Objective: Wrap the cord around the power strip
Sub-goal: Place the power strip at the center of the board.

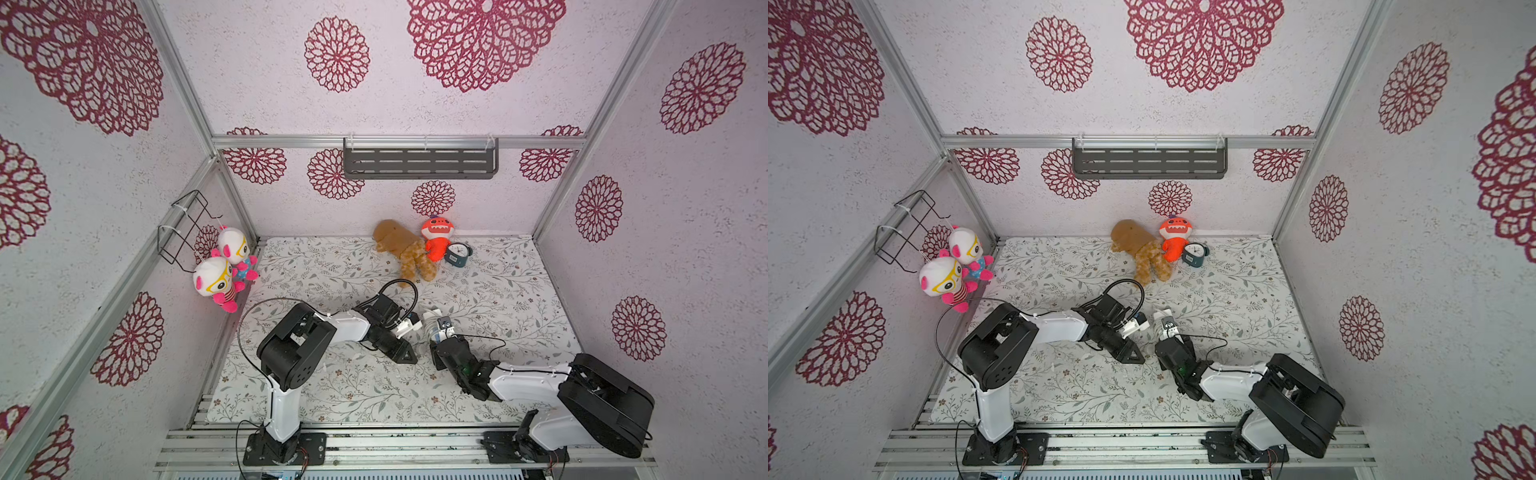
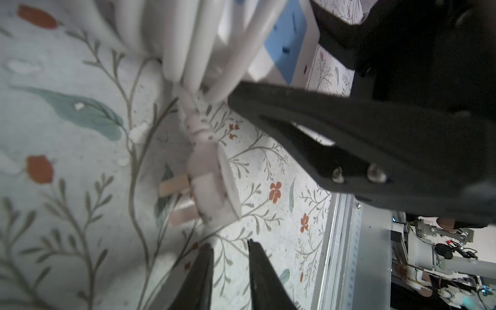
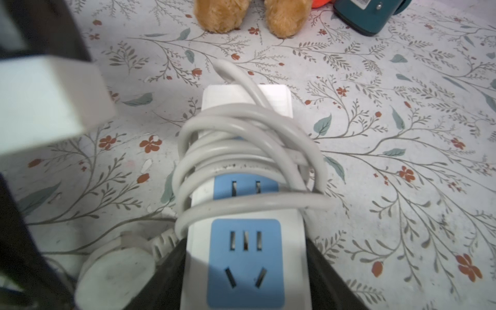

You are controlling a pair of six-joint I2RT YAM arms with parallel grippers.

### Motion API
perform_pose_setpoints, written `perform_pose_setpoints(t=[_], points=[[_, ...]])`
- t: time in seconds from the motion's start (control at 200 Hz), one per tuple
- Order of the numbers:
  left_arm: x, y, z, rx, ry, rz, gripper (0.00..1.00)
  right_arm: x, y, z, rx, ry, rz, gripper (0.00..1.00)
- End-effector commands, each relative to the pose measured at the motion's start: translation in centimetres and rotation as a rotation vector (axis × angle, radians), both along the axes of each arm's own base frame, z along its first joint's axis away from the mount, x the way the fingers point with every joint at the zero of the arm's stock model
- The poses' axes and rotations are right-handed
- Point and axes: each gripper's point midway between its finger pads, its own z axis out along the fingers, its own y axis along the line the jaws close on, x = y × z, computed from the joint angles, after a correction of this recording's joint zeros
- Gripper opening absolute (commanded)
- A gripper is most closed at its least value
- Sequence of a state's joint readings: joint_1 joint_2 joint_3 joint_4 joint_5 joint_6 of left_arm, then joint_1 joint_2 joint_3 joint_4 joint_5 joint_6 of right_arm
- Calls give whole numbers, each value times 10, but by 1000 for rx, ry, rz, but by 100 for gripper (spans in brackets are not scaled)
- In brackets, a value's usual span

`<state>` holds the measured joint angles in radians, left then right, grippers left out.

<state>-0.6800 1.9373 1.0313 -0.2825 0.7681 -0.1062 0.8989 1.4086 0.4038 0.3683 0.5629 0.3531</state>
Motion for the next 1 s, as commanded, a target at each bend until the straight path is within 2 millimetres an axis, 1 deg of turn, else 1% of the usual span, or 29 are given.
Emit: perform_pose_setpoints(t=[0.0,0.04,0.125,0.22,0.31,0.41,0.495,0.645,0.71,0.855,0.996], points=[[-2,7,16,9,-21,23,33,-16,-37,-30,-153,90,-85,19],[-2,8,19,13,-34,30,35,-17,-36,-30,-152,97,-81,21],[0,13,24,31,-64,44,36,-17,-35,-31,-160,111,-78,27],[4,17,32,44,-103,62,36,-17,-33,-29,-162,119,-78,38],[11,18,42,45,-152,80,36,-16,-32,-25,-156,115,-83,45],[21,20,53,54,-207,105,36,-15,-31,-19,-156,111,-85,49],[30,23,61,71,-258,131,36,-14,-31,-15,-155,108,-85,55],[43,25,77,73,-344,167,37,-15,-32,-7,-151,103,-90,66],[47,26,80,73,-366,177,37,-15,-33,-5,-151,102,-90,74],[51,25,82,74,-384,187,37,-15,-30,-1,-151,102,-73,79],[55,25,83,70,-401,202,37,-15,-29,2,-143,101,-70,82]])
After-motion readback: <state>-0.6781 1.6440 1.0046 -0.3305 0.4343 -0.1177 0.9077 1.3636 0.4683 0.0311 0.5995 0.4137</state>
